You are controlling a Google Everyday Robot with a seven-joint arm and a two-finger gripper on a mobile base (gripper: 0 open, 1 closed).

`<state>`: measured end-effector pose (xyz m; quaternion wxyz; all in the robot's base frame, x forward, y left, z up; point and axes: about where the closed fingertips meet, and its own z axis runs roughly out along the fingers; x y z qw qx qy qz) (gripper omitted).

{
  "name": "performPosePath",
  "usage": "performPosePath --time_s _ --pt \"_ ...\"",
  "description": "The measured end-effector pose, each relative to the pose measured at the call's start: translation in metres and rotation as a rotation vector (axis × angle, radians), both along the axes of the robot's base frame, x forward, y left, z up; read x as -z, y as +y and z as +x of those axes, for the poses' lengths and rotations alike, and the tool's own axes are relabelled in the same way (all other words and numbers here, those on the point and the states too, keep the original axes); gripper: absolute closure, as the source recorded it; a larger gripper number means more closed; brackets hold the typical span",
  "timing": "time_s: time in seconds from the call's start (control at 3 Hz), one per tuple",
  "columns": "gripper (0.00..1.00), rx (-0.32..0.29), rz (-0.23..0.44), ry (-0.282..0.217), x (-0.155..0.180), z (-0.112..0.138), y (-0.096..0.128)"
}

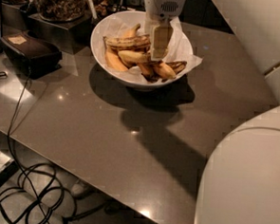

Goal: Pick banana from white bowl

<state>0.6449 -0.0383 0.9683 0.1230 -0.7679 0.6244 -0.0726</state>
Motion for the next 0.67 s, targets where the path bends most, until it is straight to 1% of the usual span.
performPosePath --time_s 0.33,0.67 --pt "0.46 -0.014 -0.012 0.007 0.0054 0.0038 0.0043" --pt "0.49 -0.016 -0.017 0.02 0.0123 0.0066 0.005"
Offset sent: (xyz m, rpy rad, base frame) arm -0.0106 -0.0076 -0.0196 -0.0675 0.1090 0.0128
